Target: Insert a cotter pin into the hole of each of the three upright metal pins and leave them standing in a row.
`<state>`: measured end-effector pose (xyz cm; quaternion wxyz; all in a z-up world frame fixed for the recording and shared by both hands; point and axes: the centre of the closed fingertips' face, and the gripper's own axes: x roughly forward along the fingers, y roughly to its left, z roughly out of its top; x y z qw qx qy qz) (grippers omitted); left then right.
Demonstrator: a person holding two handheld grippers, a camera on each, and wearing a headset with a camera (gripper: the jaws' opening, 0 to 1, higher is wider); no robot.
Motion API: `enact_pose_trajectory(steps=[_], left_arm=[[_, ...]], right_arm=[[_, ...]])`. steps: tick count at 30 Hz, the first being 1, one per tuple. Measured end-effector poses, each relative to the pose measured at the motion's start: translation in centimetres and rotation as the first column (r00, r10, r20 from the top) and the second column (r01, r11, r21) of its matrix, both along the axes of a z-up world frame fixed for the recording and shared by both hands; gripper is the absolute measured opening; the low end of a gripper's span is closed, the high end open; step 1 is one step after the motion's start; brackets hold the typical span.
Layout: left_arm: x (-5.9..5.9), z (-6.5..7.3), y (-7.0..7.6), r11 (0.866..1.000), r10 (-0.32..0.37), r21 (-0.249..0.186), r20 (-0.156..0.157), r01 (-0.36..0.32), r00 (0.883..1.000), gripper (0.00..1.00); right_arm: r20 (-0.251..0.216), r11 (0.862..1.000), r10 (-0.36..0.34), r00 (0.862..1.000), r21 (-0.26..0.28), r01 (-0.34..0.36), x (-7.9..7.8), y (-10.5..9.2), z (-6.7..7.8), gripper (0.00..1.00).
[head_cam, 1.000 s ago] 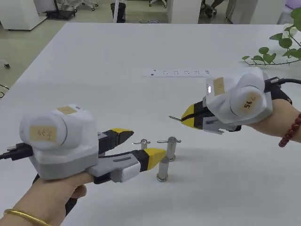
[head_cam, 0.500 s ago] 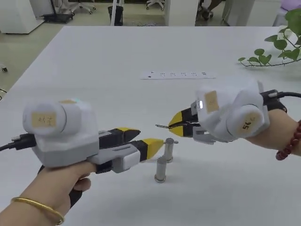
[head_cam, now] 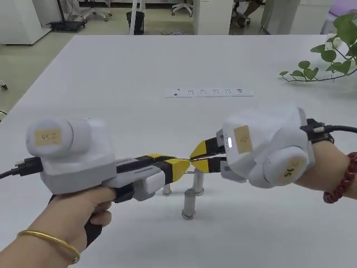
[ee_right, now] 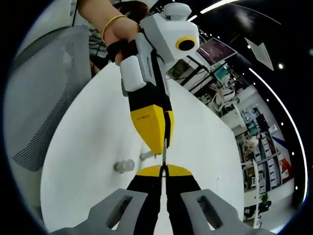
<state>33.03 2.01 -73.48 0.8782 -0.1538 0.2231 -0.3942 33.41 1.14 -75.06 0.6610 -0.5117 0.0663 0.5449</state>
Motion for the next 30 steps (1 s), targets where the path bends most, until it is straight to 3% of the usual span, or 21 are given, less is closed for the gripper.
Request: enact_pose_trajectory(steps=[11, 23, 30], left_arm=[[0.03, -0.04, 0.09, 0.999, 0.023, -0.042, -0.043, -0.025, 0.999, 0.02], [-0.16, -0.14, 0.01, 0.996, 0.032, -0.075, -0.085, -0.039, 0.996, 0.01], [-0.13, -0.17, -0.03, 0.995, 0.040, -0.082, -0.094, -0.048, 0.995, 0.01]], right_arm=[[0.015, 1.000, 0.015, 1.000, 0.016, -0.015, -0.57, 0.49, 0.47, 0.02], [0.034, 1.000, 0.015, 0.999, 0.020, -0.015, -0.67, 0.63, 0.83, 0.02], [0.038, 1.000, 0.016, 0.999, 0.018, -0.017, -0.80, 0.67, 0.79, 0.02]])
